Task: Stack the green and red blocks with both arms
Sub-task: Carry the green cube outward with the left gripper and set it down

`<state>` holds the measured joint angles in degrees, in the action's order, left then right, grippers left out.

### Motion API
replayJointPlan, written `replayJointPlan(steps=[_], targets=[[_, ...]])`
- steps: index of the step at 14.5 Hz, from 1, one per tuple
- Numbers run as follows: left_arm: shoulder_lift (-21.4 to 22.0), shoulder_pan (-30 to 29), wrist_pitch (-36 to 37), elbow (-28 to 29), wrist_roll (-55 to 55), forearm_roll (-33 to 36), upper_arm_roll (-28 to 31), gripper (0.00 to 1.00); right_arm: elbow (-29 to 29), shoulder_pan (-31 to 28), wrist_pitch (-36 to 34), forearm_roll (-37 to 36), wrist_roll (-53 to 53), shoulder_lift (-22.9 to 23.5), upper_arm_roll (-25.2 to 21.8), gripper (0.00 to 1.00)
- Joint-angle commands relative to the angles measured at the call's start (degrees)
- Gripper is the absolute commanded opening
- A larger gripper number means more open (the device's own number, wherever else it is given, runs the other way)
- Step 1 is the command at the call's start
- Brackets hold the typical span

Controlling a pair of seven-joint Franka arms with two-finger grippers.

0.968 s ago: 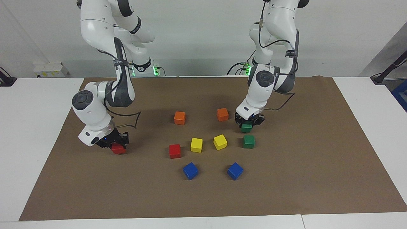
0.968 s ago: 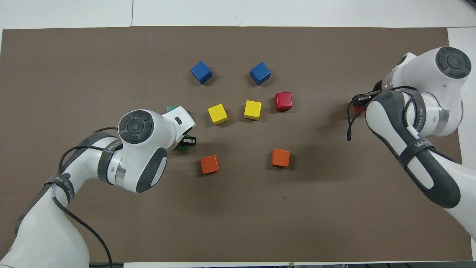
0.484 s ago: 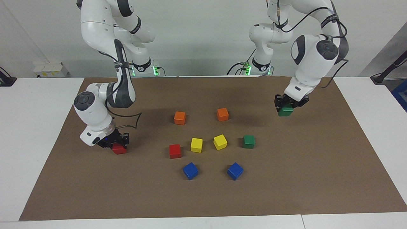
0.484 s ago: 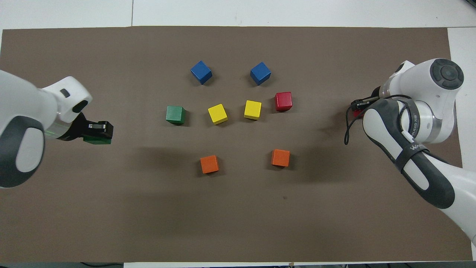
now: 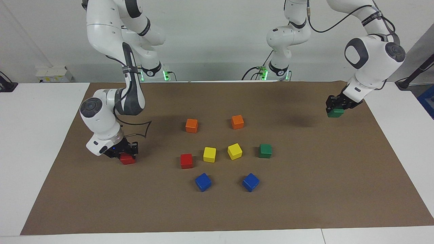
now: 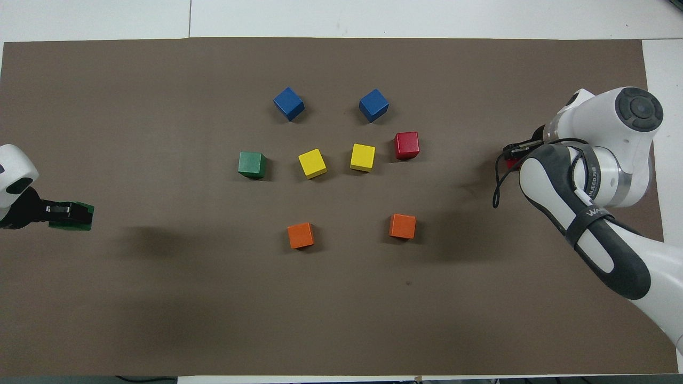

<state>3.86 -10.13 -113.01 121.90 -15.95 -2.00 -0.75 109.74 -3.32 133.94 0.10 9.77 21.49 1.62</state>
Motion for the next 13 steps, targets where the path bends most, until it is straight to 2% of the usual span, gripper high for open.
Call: replayJointPlan(steps=[1,7,9,13], targets=[[2.29,-0.33,-6.50,6.40,-0.83,-0.90,-0.75,0.00,1.27,-0.72,2.29,0.07,1.39,-0.48,0.49,1.00],[1.41,-2.26,-17.67,13.44,-3.90,-0.90,-0.75,0.00,0.57,-0.72,0.63,0.07,1.39,-1.18,0.49,1.00],[-0.34,-3.31,-20.39,14.41,-4.87,-0.90,-0.75,0.00,-1.01,-0.46,-2.61,0.07,0.96,-2.41,0.40,1.00],[-2.02,-4.81,-27.25,16.61,-4.96,-0.90,-0.75,0.00,-13.03,2.43,-17.01,-0.36,-2.81,-2.68,0.67,1.00]])
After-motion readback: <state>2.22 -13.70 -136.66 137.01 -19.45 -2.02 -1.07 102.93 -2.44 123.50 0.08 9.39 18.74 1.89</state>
